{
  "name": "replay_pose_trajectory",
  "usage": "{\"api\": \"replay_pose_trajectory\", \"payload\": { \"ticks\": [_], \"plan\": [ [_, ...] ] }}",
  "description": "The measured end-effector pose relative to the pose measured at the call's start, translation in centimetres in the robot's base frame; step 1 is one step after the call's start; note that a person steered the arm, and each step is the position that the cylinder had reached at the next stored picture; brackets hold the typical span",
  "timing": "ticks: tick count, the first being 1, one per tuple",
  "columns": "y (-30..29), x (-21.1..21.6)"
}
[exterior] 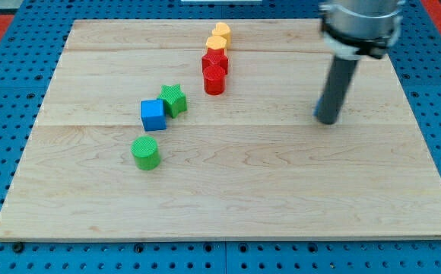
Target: Move the green circle towards the red circle
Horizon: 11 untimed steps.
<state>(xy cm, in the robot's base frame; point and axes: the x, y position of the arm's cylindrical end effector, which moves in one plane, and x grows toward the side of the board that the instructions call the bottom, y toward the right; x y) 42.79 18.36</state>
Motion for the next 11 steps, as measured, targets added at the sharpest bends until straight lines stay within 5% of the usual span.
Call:
{"api": "replay_pose_trajectory", "payload": {
  "ticks": [1, 2, 4, 5, 7, 8, 10, 11],
  "plan": [
    [2.2, 2.6],
    [-2.8, 9.1],
    [-32.8, 11.8],
    [-35.4, 10.4],
    [-23.9, 6.8],
    [-26.3, 6.7],
    [-22.0, 3.3],
    [-25.4, 3.1]
  ]
}}
